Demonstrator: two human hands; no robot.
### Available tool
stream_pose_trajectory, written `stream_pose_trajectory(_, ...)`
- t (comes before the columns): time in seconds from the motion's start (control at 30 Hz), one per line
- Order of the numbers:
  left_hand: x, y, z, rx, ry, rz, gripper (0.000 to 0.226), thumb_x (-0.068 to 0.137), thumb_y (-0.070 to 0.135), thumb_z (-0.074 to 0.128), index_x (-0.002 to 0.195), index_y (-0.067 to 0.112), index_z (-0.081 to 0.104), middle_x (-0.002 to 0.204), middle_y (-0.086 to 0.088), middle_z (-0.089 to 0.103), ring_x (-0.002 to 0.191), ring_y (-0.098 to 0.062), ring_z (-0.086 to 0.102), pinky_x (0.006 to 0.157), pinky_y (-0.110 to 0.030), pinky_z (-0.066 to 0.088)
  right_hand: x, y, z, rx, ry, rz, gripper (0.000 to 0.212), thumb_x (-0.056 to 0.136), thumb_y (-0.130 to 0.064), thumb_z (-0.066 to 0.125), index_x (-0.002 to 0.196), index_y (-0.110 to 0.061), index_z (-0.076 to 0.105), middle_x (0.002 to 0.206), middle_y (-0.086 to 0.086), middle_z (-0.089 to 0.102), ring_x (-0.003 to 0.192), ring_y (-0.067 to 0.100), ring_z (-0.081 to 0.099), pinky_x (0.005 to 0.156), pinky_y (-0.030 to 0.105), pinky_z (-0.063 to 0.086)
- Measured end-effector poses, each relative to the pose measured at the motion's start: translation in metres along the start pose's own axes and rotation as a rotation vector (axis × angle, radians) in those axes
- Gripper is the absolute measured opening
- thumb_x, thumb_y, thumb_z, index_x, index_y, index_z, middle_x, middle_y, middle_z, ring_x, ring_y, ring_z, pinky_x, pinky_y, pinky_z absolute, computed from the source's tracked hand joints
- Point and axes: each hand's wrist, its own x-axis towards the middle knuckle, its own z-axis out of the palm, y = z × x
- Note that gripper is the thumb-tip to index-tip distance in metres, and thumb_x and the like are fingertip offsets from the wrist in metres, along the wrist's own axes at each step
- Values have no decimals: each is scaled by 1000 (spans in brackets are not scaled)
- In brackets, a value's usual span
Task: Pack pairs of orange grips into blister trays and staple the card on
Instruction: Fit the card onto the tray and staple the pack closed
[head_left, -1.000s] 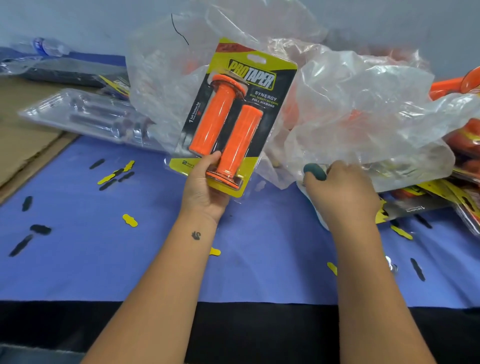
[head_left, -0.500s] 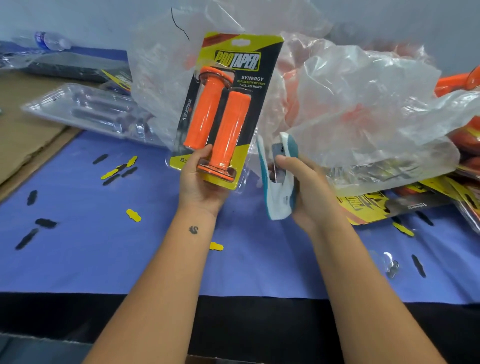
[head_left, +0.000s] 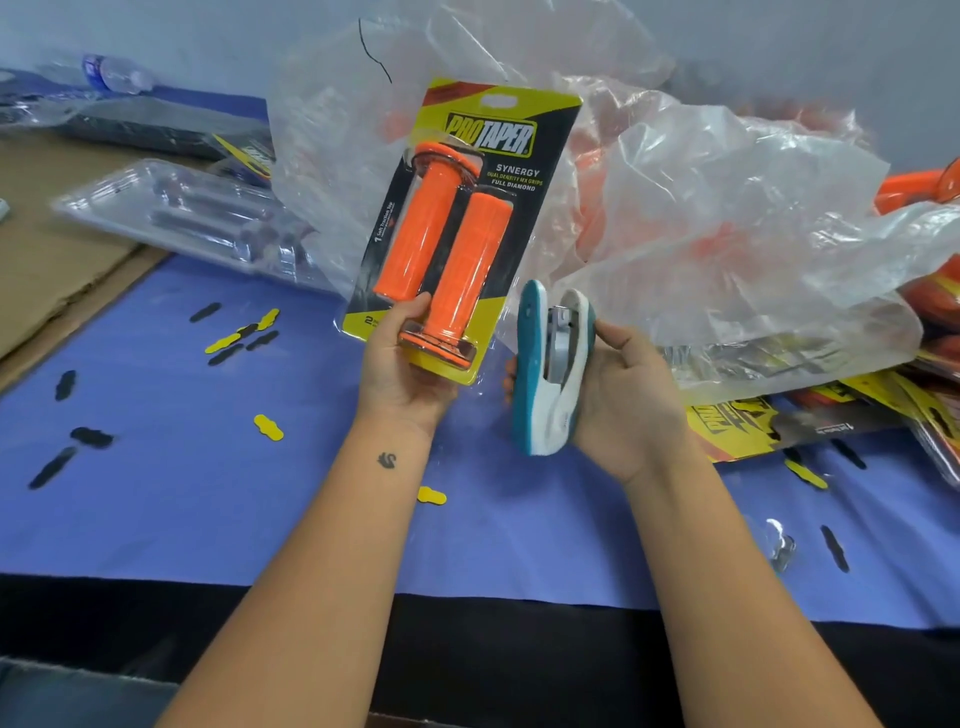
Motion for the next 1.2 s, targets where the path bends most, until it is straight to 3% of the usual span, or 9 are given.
stream_pose_trajectory(0.07, 0, -1, 0, 5, -10, 18, 15, 77, 16, 61, 90, 9, 65, 72, -6, 71, 64, -19, 69, 65, -29, 57, 1, -1, 0, -38, -48, 2, 51, 96, -42, 41, 137, -13, 52, 121, 13, 61, 105, 37, 62, 89, 54, 52)
stream_pose_trajectory(0.13, 0, 0, 0, 23, -20, 29, 16, 75, 16, 61, 88, 10, 66, 74, -6, 70, 67, -20, 68, 70, -31, 54, 2, 1, -1, -113, -47, -29, 58, 90, -42, 49, 142, -17, 48, 133, 8, 59, 115, 34, 57, 94, 48, 51)
stream_pose_trajectory(0.23, 2, 1, -1, 60, -3, 21, 12, 88, 14, 55, 87, 10, 66, 74, -6, 69, 66, -20, 68, 68, -30, 55, 3, 4, 0, -404, 52, -116, 45, 86, -40, 64, 123, -14, 63, 107, 4, 66, 94, 19, 61, 81, 29, 52)
stream_pose_trajectory(0.33, 4, 2, -1, 169, 56, 40, 8, 92, 13, 53, 88, 10, 59, 71, -7, 64, 61, -19, 64, 61, -29, 54, 2, 7, 2, -625, 150, -163, 31, 78, -41, 66, 94, -15, 67, 80, 0, 63, 75, 12, 60, 66, 25, 47)
stream_pose_trajectory(0.53, 5, 5, -3, 446, 107, 125, 7, 88, 15, 62, 84, 10, 63, 74, -8, 64, 63, -20, 64, 55, -29, 54, 6, 14, 6, -678, 224, -230, 42, 75, -43, 73, 109, -22, 59, 95, 8, 69, 65, 22, 69, 59, 28, 55)
stream_pose_trajectory(0.67, 3, 8, -5, 522, 91, 169, 9, 87, 16, 63, 79, 14, 65, 71, -4, 64, 60, -17, 63, 56, -27, 52, 5, 14, 8, -787, 236, -258, 37, 82, -45, 72, 106, -21, 58, 77, 5, 71, 56, 18, 64, 55, 27, 53)
stream_pose_trajectory(0.87, 0, 13, -4, 424, 58, 156, 27, 86, 11, 60, 61, 18, 67, 63, -2, 64, 57, -16, 63, 59, -25, 51, 5, 24, 22, -848, 74, -113, 42, 74, -49, 72, 101, -22, 55, 70, 6, 65, 53, 16, 60, 52, 26, 50)
stream_pose_trajectory(1.07, -6, 19, 1, 301, -79, 233, 13, 71, 10, 61, 64, 18, 68, 64, 1, 62, 60, -15, 59, 61, -25, 50, 2, 28, 24, -886, 18, -246, 27, 74, -31, 82, 88, -36, 60, 67, -16, 64, 55, 2, 61, 52, 18, 49)
stream_pose_trajectory(1.2, -4, 19, 1, 339, -54, 185, 20, 76, 9, 61, 59, 18, 67, 62, 1, 61, 58, -15, 59, 61, -26, 50, 1, 26, 26, -891, 56, -210, 32, 76, -40, 78, 97, -26, 59, 70, -9, 64, 54, 5, 60, 53, 20, 49)
